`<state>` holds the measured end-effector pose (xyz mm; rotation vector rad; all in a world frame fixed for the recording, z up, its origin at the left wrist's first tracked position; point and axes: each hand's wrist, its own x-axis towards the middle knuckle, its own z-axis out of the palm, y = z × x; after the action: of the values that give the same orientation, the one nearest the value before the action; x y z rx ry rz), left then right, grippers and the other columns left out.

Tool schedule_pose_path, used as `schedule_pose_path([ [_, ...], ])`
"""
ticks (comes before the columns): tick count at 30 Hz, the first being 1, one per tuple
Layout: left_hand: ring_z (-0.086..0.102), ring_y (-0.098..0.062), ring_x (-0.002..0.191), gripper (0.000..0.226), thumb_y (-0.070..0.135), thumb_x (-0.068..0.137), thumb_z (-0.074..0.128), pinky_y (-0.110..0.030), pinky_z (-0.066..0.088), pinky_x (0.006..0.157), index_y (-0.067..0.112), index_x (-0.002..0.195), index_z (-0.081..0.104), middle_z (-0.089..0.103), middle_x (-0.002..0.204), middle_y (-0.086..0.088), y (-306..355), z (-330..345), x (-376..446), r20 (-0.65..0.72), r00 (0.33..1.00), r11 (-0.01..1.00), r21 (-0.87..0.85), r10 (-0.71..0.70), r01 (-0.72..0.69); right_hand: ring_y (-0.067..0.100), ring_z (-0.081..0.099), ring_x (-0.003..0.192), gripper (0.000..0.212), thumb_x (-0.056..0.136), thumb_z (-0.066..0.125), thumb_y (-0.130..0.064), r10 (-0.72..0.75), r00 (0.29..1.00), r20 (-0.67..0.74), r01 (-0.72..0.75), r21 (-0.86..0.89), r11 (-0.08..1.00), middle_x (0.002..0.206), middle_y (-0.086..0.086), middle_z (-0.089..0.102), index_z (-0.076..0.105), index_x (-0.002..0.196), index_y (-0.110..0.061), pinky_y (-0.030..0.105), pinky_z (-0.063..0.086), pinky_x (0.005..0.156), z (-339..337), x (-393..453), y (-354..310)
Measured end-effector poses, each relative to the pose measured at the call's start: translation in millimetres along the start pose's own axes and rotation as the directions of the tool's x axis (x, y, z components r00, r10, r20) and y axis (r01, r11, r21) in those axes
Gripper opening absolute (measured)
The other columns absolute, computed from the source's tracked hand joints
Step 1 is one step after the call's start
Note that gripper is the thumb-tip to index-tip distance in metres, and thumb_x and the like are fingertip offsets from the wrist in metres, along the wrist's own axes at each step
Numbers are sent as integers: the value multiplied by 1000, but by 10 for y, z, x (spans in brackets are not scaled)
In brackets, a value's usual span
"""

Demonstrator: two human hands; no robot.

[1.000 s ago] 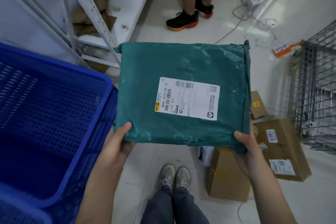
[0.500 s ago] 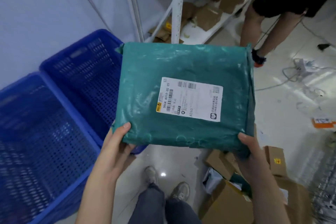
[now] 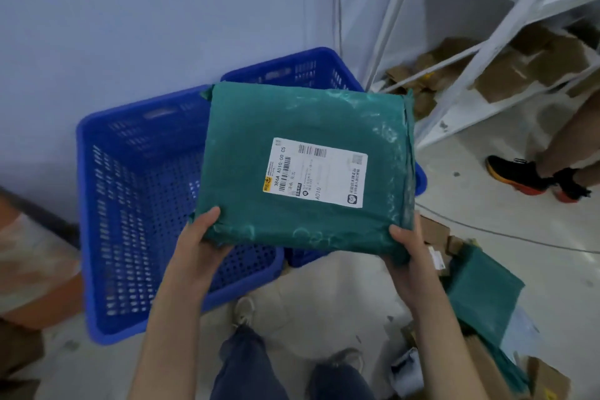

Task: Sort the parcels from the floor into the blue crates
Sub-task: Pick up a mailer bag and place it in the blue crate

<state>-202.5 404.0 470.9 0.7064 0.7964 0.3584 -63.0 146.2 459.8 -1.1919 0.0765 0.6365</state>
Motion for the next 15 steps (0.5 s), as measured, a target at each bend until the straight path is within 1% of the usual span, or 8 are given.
schedule_pose_path([
  [3,72,-13,87,31,19,92,50,-28,59,67,26,83,79,75,98,3,332,-479,202,-83,996,997,-68,17,-22,26,57,112,58,70,58,-12,58,997,54,-57,-30,998,123,5,62,49,127,-23,47,43,94,646,292,224],
  [4,72,-13,89,31,19,92,50,-28,59,68,28,84,79,75,99,4,444,-644,286,-104,994,994,-101,19,-30,25,58,110,58,70,58,-12,80,994,69,-77,-44,996,121,5,62,48,127,-22,47,43,94,866,387,323],
  [6,70,-14,96,24,22,90,53,-29,59,74,27,96,76,73,107,2,626,-974,485,-144,990,986,-166,5,-29,23,60,108,55,71,59,-12,122,988,96,-116,-63,991,118,3,64,49,125,-23,44,46,93,1246,571,556],
  [8,66,-16,104,27,25,87,57,-29,58,78,24,112,66,68,117,0,748,-1280,711,-207,978,973,-229,-25,-23,21,62,105,56,69,64,-14,175,978,115,-167,-76,983,117,3,64,50,122,-24,38,51,86,1546,774,794],
  [9,65,-17,105,28,26,86,58,-29,58,78,23,114,63,67,120,-2,794,-1424,832,-240,969,963,-267,-49,-18,20,64,102,58,66,67,-15,202,972,118,-192,-87,977,116,3,64,51,121,-25,35,53,81,1679,884,899],
  [11,63,-18,106,25,25,88,58,-29,58,76,20,112,62,65,121,-4,874,-1672,1065,-280,955,944,-330,-97,-1,19,66,98,62,66,69,-14,256,959,126,-241,-123,963,115,3,64,49,123,-26,34,54,79,1929,1089,1084],
  [13,62,-20,107,24,26,87,61,-32,56,79,19,110,62,64,121,-5,902,-1871,1279,-329,932,930,-368,-150,20,21,64,102,65,69,71,-10,296,946,130,-275,-158,948,120,5,62,46,128,-25,38,51,84,2121,1281,1245],
  [15,63,-20,105,25,27,85,64,-33,57,77,17,107,63,64,119,-6,865,-2066,1488,-376,904,913,-407,-202,34,21,64,103,70,69,70,-15,340,933,119,-316,-180,931,124,4,61,43,133,-26,39,51,84,2259,1507,1395],
])
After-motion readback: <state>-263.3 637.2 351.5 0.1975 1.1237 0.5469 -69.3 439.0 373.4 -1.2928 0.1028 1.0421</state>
